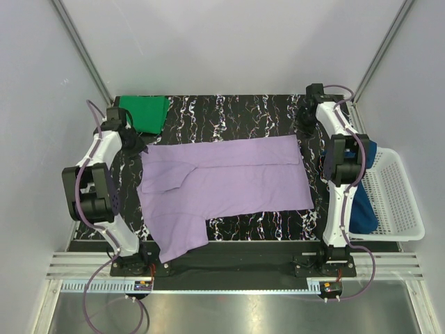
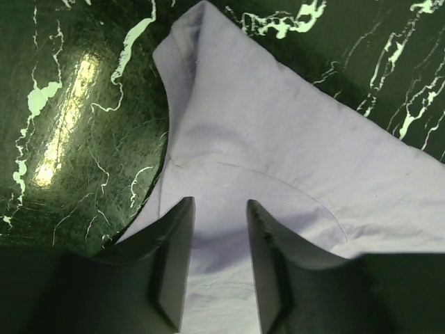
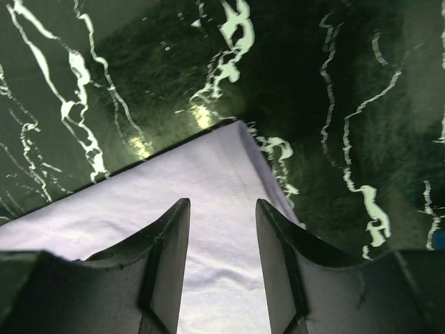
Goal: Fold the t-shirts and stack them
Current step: Fold the tshirt
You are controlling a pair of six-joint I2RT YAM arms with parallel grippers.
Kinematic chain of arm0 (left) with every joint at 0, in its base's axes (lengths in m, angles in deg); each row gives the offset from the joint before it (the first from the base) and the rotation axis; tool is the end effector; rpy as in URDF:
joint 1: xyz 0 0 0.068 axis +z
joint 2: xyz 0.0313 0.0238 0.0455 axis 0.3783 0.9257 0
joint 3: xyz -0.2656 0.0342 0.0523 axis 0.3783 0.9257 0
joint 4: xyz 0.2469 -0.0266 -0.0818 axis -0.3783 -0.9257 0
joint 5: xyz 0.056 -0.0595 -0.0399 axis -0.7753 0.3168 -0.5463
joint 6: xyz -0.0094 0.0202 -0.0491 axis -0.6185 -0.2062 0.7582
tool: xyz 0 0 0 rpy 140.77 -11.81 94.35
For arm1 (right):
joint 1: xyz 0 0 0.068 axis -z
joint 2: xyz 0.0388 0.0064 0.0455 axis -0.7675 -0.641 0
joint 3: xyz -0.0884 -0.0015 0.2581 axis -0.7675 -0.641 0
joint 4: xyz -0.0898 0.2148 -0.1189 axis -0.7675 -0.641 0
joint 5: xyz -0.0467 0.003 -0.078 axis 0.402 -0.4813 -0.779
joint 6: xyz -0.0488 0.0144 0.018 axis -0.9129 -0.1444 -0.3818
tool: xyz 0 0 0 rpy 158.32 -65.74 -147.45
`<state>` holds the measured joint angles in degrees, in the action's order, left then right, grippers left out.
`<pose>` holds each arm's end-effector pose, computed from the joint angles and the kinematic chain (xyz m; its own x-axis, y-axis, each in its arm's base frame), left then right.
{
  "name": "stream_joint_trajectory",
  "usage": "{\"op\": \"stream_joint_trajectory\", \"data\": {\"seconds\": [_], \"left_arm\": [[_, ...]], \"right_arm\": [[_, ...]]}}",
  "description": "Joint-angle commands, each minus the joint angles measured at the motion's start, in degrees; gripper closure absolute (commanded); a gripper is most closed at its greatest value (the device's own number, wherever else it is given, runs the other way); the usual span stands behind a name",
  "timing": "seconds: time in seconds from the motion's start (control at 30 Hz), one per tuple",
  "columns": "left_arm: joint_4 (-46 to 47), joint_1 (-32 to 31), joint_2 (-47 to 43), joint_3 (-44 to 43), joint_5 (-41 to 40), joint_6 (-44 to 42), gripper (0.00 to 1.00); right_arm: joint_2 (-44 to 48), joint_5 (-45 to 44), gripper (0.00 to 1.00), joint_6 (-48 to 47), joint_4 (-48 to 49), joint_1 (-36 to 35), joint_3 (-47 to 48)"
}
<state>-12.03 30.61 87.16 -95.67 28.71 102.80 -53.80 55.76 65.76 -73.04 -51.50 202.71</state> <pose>0.3580 0.0505 0.2337 -0.7092 -0.5715 -0.4129 -0.5002 0.8205 -0.2765 0.4929 0.0137 0.1982 -0.8505 0.3818 -0.3616 0.3221 0.9218 0.2157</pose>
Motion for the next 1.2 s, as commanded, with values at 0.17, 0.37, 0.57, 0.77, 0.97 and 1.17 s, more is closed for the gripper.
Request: {"op": "stream_joint_trajectory", "data": {"seconds": [0.17, 0.37, 0.57, 0.77, 0.97, 1.17], "left_arm": [[-0.4, 4.6, 4.9, -2.5, 5.5, 2.4, 0.64], [1.4, 4.7, 7.9, -6.8, 6.3, 1.7, 0.59], [3.6, 4.6, 12.7, -11.9, 5.8, 1.2, 0.59], [6.5, 4.6, 15.1, -13.2, 4.3, 2.6, 0.59], [8.3, 4.6, 17.0, -14.7, 5.7, 3.3, 0.59], [7.5, 4.6, 19.3, -16.8, 5.9, 4.1, 0.59]], "right_arm": [[-2.4, -0.1, 0.51, -4.0, 0.7, 1.0, 2.0], [-3.2, 0.0, 0.56, -4.9, 1.2, 1.0, 3.2], [-4.6, 2.9, 0.60, -4.3, 1.6, 1.0, 4.4], [-4.6, 4.2, 0.61, -4.7, 1.6, 1.0, 4.6], [-4.8, 5.0, 0.61, -4.5, 1.8, 1.0, 4.0], [-4.8, 5.2, 0.61, -4.5, 2.3, 2.9, 3.1]]}}
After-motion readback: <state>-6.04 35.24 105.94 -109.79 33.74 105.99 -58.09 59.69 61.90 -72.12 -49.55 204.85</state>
